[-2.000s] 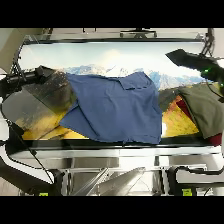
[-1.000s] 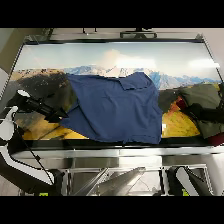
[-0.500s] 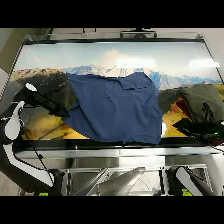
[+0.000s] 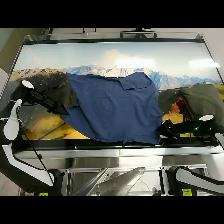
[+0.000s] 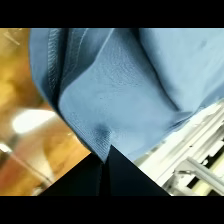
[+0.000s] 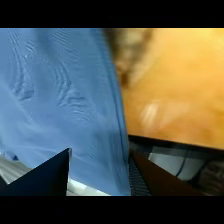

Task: Fold the shirts.

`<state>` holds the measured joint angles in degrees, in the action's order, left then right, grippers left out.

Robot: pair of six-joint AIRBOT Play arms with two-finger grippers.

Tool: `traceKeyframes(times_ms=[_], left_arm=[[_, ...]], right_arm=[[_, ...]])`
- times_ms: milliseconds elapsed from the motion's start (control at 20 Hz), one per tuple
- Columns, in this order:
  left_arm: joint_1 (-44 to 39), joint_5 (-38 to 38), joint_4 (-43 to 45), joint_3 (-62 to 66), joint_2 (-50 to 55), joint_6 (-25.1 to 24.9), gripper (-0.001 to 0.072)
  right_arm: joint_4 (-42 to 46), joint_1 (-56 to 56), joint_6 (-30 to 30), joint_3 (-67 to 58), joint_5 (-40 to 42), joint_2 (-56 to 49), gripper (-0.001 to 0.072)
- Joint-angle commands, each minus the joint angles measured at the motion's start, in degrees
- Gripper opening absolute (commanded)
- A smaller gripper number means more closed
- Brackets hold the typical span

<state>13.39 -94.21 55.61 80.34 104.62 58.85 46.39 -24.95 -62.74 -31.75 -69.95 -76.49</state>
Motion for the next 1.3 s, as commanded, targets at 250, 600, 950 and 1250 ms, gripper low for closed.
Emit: traceKeyframes(times_ms=[250, 600, 950, 1250], left_arm=[[9.09, -1.05, -24.94, -11.13, -7.23, -6.47, 0.0016], [15.98, -10.03, -73.88, -11.63, -36.59, -9.46, 0.0015], [41.07, -2.32, -94.05, 8.44, -54.47, -6.69, 0.0019], [32.11, -0.59, -70.58, 6.49, -48.15, -6.12, 0.0019]], right_arm=[[-11.06, 4.9, 7.23, -4.07, -5.53, -0.22, 0.0011], [-35.43, -6.97, 5.75, -36.83, -15.37, 24.39, 0.001], [-42.32, -23.71, 5.77, -62.29, -2.23, 37.29, 0.0011], [-41.66, -21.79, 7.37, -62.62, -3.06, 30.67, 0.0011]])
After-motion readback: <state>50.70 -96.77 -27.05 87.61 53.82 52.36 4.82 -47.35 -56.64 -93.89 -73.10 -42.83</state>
